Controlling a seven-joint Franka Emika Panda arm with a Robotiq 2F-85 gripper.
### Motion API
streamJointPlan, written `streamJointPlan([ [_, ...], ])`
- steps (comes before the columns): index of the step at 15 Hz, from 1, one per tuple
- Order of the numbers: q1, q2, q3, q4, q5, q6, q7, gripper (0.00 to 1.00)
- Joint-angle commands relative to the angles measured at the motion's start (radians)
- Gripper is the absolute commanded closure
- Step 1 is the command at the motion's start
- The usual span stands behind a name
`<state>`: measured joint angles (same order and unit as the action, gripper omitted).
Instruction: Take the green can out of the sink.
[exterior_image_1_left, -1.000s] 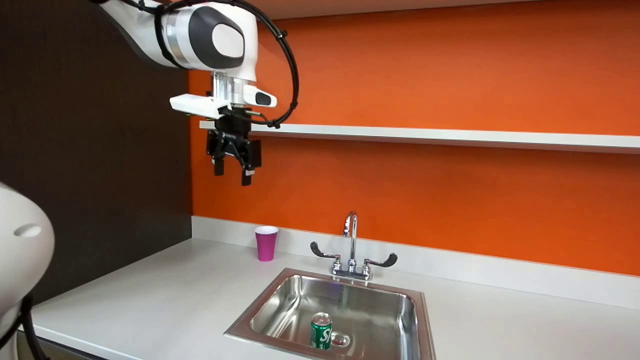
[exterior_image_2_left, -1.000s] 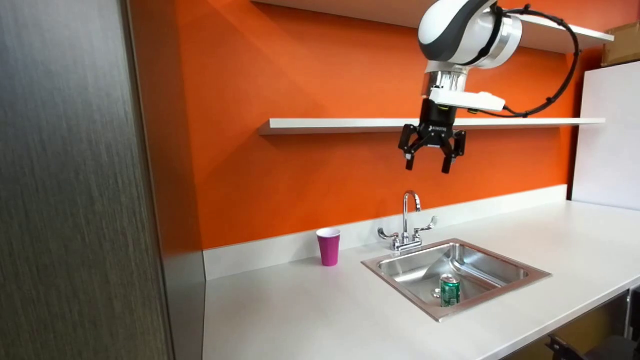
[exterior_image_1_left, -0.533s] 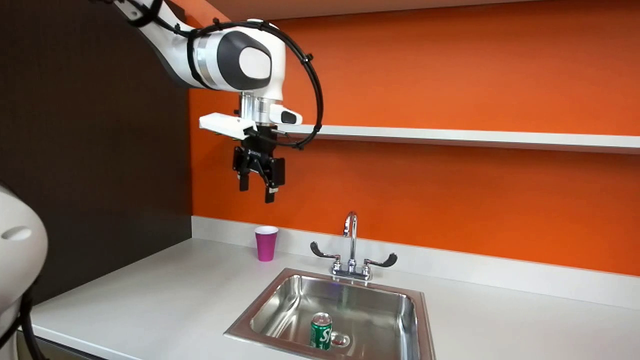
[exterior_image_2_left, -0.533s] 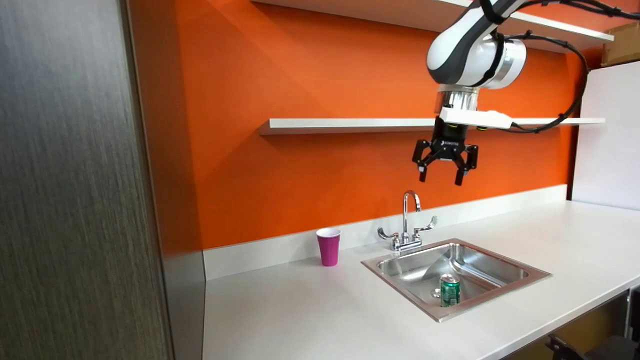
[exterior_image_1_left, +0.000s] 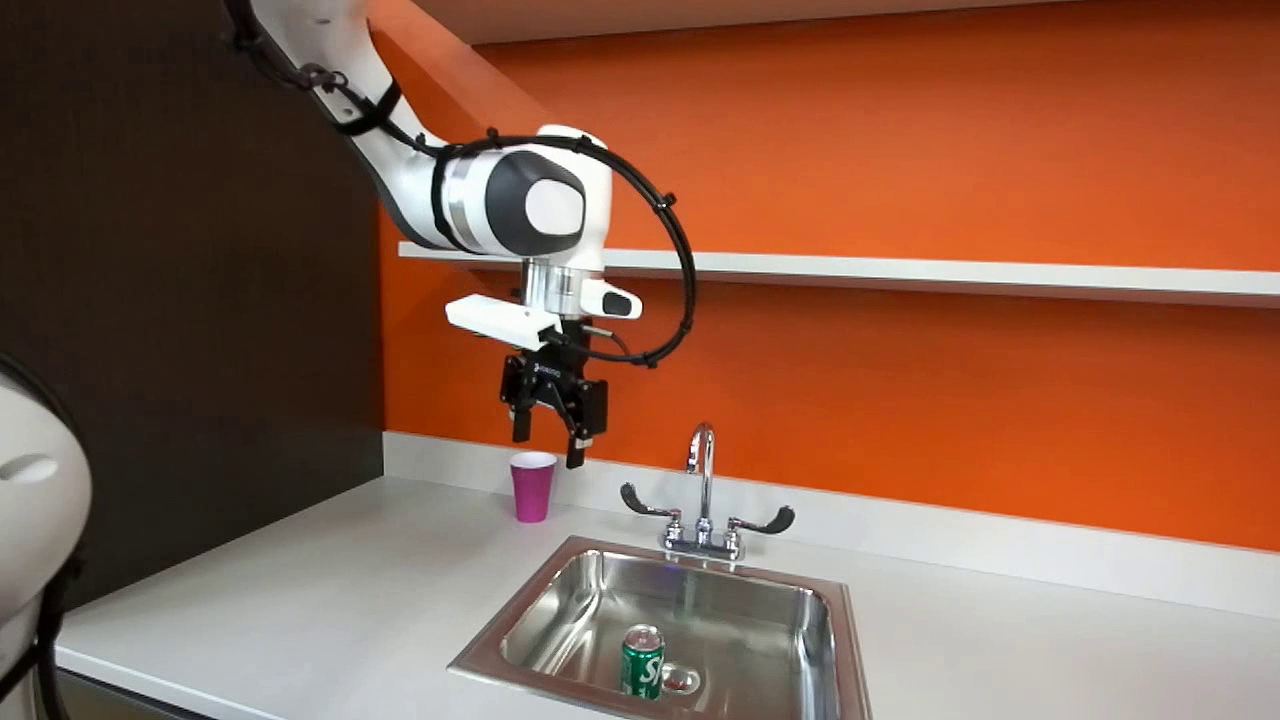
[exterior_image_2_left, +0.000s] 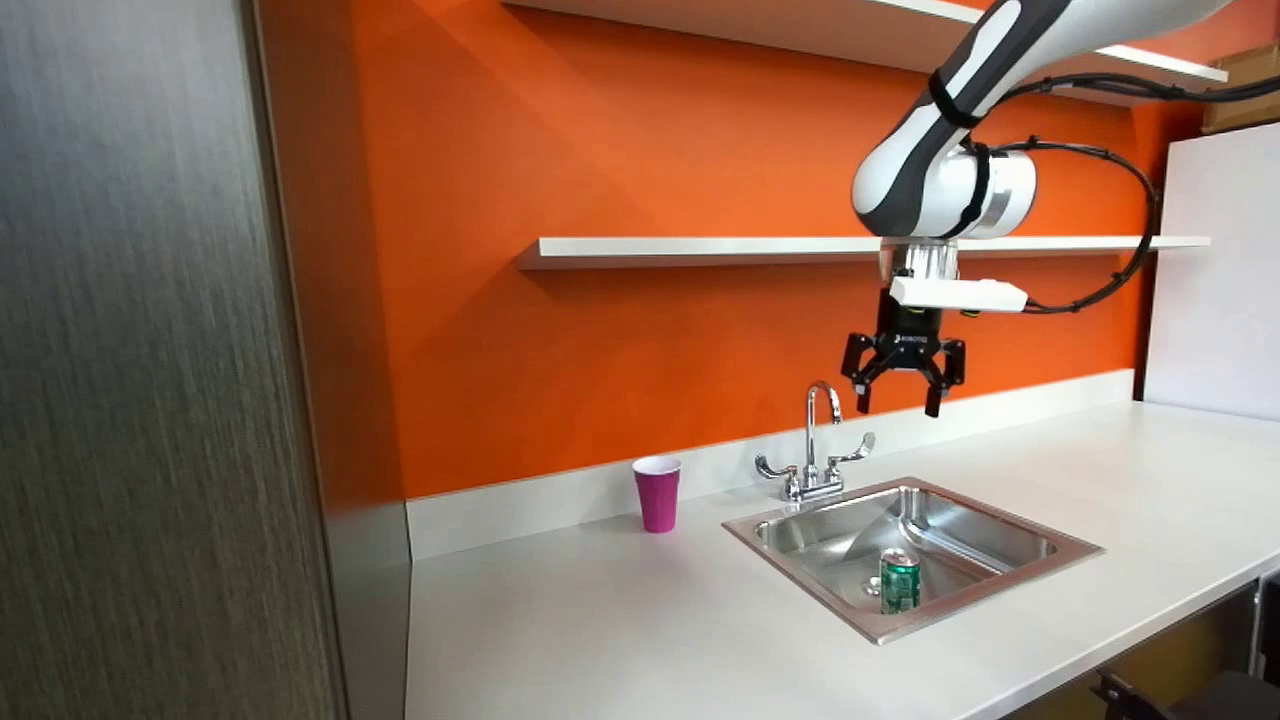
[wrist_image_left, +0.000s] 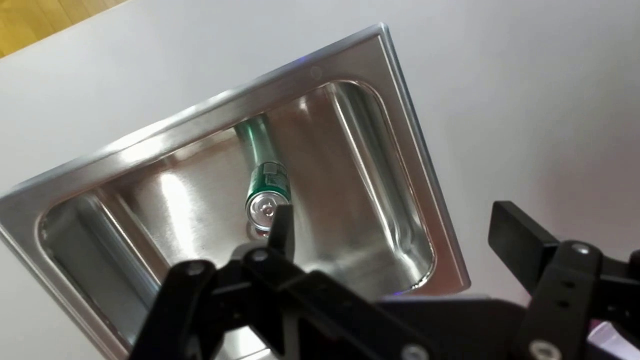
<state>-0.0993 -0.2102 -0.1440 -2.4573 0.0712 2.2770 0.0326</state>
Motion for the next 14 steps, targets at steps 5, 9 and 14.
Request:
streamJointPlan([
  [5,-0.024,0.213,-0.017,0.097,-0.038,0.073,-0.094,0.00],
  [9,-0.030,0.317,-0.021,0.153,-0.032,0.130,-0.134,0.00],
  [14,-0.050,0.437,-0.020,0.221,-0.037,0.184,-0.163,0.00],
])
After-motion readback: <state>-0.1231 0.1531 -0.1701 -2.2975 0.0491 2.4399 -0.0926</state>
